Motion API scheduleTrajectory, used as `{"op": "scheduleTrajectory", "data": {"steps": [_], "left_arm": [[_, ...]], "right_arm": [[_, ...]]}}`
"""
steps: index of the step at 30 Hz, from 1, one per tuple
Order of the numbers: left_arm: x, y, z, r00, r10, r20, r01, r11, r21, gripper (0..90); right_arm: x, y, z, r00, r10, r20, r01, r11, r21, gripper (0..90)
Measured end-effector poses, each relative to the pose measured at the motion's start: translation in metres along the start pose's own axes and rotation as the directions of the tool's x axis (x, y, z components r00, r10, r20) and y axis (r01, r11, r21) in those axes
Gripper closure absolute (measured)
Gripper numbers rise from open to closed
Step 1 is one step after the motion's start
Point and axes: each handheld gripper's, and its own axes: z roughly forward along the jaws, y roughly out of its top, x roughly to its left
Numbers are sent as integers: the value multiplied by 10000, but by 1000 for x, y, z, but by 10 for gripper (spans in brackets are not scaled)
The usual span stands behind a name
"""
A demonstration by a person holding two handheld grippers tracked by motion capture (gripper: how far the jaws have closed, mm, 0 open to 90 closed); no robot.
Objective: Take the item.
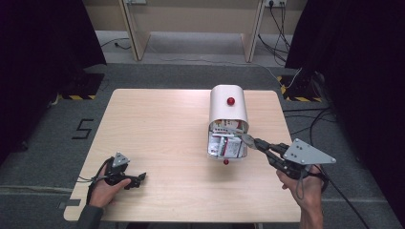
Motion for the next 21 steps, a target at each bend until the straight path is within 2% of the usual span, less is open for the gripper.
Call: {"op": "scheduleTrajectory", "data": {"steps": [10, 21], "left_arm": [[0, 0, 0, 10000, -4, 1, 4, 10000, 0, 0], [0, 0, 0, 10000, 1, 1, -1, 10000, 5, 0]], "right_arm": [[-16, -11, -13, 9968, 398, 700, -400, 9992, 20, 900], [-26, -18, -20, 9902, 462, 1320, -497, 9985, 235, 900]]}}
